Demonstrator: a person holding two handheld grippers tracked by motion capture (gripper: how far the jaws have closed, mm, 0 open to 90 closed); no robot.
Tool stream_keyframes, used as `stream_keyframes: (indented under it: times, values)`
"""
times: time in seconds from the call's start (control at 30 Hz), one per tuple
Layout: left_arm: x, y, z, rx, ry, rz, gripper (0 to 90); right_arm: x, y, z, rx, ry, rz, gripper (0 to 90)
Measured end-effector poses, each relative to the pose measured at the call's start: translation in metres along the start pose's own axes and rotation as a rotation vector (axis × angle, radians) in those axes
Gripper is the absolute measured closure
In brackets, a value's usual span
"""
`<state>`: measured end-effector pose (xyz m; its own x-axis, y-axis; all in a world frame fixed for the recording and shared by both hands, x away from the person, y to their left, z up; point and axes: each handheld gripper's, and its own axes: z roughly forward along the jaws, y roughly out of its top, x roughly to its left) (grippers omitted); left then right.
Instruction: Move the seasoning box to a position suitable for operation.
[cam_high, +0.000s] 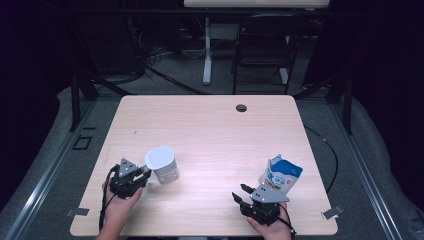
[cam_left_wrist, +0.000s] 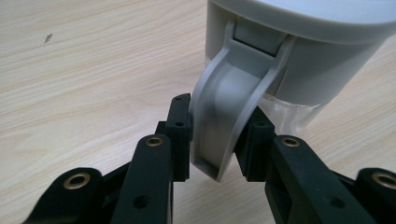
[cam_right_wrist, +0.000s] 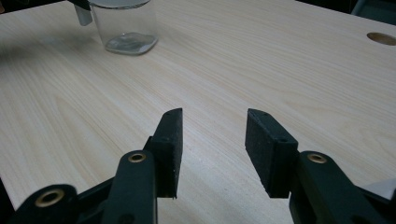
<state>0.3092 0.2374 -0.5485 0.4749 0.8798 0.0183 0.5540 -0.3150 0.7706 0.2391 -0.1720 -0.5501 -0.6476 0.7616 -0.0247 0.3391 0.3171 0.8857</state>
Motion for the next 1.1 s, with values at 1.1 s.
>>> stream_keyframes:
  times: [1.1]
  values:
    - [-0.065,0.003,-0.003,-0.005,-0.206,0.199,70.2,0.005,-0.003,-0.004,0.018,0.017,0.010,61.9]
